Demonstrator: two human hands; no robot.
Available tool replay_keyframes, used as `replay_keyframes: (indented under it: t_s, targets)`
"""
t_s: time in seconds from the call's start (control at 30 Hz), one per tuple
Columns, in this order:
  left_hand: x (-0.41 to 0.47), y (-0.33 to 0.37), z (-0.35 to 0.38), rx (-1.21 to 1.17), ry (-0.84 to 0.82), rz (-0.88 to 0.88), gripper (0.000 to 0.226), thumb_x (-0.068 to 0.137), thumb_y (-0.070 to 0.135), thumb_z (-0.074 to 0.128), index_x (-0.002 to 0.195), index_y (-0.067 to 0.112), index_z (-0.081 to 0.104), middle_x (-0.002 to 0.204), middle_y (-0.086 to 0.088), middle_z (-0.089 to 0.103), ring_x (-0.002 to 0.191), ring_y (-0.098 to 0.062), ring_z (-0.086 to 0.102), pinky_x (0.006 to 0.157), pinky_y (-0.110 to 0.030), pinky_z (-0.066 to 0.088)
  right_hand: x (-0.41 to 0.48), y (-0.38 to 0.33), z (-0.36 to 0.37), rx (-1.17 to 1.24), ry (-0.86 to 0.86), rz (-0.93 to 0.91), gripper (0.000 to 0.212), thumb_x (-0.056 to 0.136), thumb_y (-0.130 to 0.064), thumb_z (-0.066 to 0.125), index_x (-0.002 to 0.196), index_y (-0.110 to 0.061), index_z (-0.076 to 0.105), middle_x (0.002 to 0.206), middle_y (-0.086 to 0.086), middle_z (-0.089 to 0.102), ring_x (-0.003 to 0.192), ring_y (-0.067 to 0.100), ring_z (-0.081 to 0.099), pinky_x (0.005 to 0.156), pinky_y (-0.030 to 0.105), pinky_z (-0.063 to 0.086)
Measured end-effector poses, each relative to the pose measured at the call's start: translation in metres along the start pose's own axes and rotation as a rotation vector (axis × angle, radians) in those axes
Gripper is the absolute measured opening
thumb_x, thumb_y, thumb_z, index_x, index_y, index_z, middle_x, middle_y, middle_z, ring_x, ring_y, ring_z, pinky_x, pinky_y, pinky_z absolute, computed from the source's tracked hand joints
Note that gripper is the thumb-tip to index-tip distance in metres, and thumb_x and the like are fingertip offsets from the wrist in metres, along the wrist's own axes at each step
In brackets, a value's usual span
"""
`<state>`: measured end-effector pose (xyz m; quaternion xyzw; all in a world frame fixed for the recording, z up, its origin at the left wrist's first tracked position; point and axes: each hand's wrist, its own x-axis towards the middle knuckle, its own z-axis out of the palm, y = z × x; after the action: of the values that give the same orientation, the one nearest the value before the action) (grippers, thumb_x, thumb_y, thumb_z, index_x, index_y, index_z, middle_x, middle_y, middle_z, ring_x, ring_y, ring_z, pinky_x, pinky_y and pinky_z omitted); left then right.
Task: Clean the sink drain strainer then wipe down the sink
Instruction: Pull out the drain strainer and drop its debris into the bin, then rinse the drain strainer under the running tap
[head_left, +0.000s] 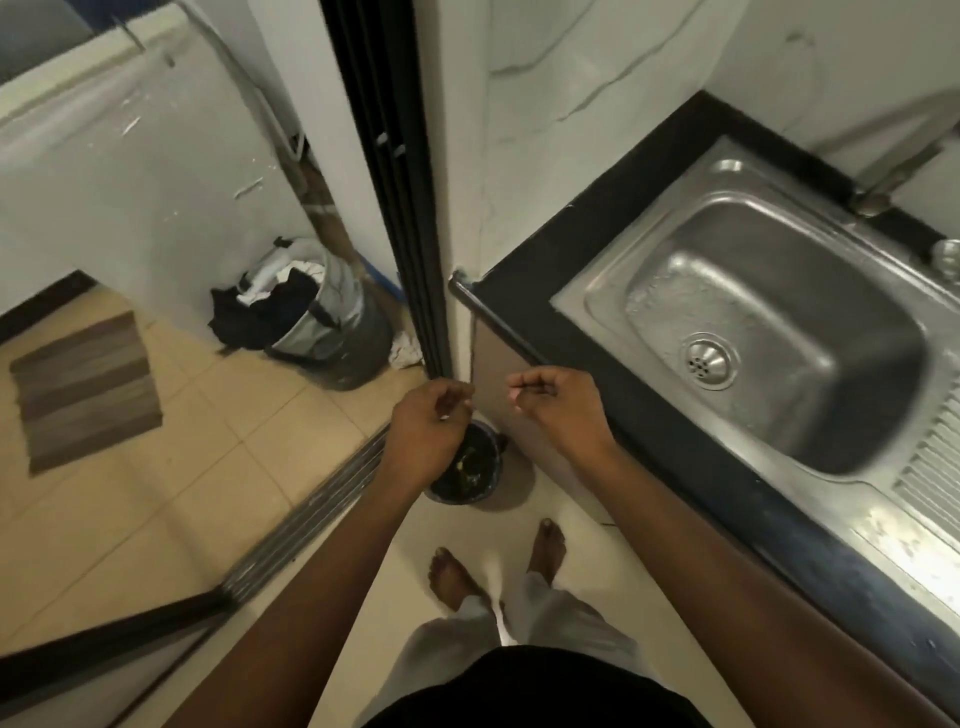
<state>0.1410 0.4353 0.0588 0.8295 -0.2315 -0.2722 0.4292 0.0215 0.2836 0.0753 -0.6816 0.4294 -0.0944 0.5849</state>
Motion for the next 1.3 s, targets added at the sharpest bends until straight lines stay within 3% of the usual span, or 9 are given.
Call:
replay_keyframes:
  t_s: [0.13, 0.23, 0.37, 0.43, 0.7, 0.9, 1.07, 1.2, 1.3]
  targets:
    - [0.011, 0.051, 0.019, -0.073, -0.054, 0.106, 0.021, 0.097, 0.014, 0.067, 0.114, 0.019, 0.078, 0.105, 0.005, 0.078, 0.093, -0.013, 0.075, 0.087, -0.037, 0.062, -0.008, -0.016, -0.044, 0.177, 0.06, -0.028, 0.014, 0.091, -0.005, 0.075, 0.101, -0.011, 0.081, 0.091, 0.005, 0.081, 0.084, 0.012, 0.076, 0.082, 0.025, 0.062]
    - [0.02, 0.085, 0.039, -0.107, -0.083, 0.161, 0.019, 0.097, 0.018, 0.069, 0.112, 0.025, 0.079, 0.099, 0.013, 0.078, 0.082, -0.001, 0.071, 0.077, -0.027, 0.059, -0.013, -0.025, -0.079, 0.317, 0.098, -0.03, 0.012, 0.092, -0.001, 0.074, 0.098, -0.009, 0.079, 0.092, 0.013, 0.08, 0.083, 0.016, 0.075, 0.082, 0.028, 0.063]
    - [0.034, 0.126, 0.07, -0.104, -0.144, 0.26, 0.018, 0.096, 0.016, 0.072, 0.108, 0.027, 0.079, 0.1, 0.016, 0.078, 0.092, 0.007, 0.072, 0.079, -0.006, 0.052, -0.018, -0.028, -0.128, 0.354, 0.185, -0.057, 0.012, 0.091, -0.001, 0.075, 0.095, -0.011, 0.079, 0.089, 0.01, 0.08, 0.084, 0.016, 0.076, 0.079, 0.026, 0.063]
    - [0.037, 0.144, 0.086, -0.092, -0.174, 0.285, 0.018, 0.096, 0.017, 0.073, 0.105, 0.031, 0.078, 0.099, 0.018, 0.078, 0.093, 0.007, 0.072, 0.079, -0.004, 0.051, -0.02, -0.028, -0.152, 0.364, 0.212, -0.069, 0.012, 0.092, -0.001, 0.074, 0.096, -0.011, 0.079, 0.088, 0.007, 0.081, 0.083, 0.016, 0.077, 0.077, 0.024, 0.062]
    - [0.034, 0.201, 0.162, -0.059, -0.243, 0.341, 0.016, 0.096, 0.021, 0.073, 0.109, 0.026, 0.08, 0.102, 0.018, 0.078, 0.09, 0.005, 0.072, 0.078, -0.006, 0.051, -0.027, -0.004, -0.236, 0.404, 0.303, -0.073, 0.01, 0.092, -0.001, 0.074, 0.099, -0.005, 0.079, 0.09, 0.013, 0.08, 0.088, 0.027, 0.077, 0.081, 0.029, 0.063]
    - [0.029, 0.223, 0.21, -0.034, -0.304, 0.298, 0.016, 0.095, 0.023, 0.073, 0.107, 0.031, 0.078, 0.1, 0.026, 0.077, 0.092, 0.007, 0.071, 0.077, -0.008, 0.051, -0.032, 0.021, -0.279, 0.458, 0.347, -0.038, 0.009, 0.093, -0.003, 0.074, 0.098, -0.008, 0.08, 0.093, 0.011, 0.08, 0.082, 0.018, 0.074, 0.078, 0.027, 0.061]
    - [0.032, 0.235, 0.242, -0.017, -0.356, 0.29, 0.014, 0.094, 0.023, 0.074, 0.107, 0.029, 0.079, 0.101, 0.02, 0.079, 0.093, 0.001, 0.073, 0.088, -0.024, 0.058, -0.031, 0.037, -0.302, 0.502, 0.413, -0.001, 0.009, 0.093, -0.005, 0.074, 0.096, -0.01, 0.08, 0.09, 0.009, 0.08, 0.078, 0.015, 0.074, 0.076, 0.024, 0.06]
    - [0.043, 0.245, 0.263, 0.021, -0.395, 0.307, 0.013, 0.094, 0.022, 0.074, 0.1, 0.033, 0.078, 0.093, 0.024, 0.077, 0.088, 0.008, 0.07, 0.079, -0.015, 0.053, -0.022, 0.044, -0.311, 0.525, 0.462, 0.009, 0.01, 0.093, -0.004, 0.073, 0.094, -0.011, 0.08, 0.086, 0.009, 0.08, 0.075, 0.014, 0.073, 0.076, 0.024, 0.062]
    - [0.06, 0.252, 0.274, 0.03, -0.417, 0.309, 0.012, 0.095, 0.022, 0.073, 0.104, 0.028, 0.079, 0.099, 0.019, 0.077, 0.089, 0.004, 0.071, 0.081, -0.017, 0.054, -0.011, 0.047, -0.315, 0.538, 0.489, 0.017, 0.01, 0.094, -0.004, 0.072, 0.096, -0.009, 0.08, 0.086, 0.012, 0.08, 0.075, 0.015, 0.073, 0.074, 0.023, 0.061]
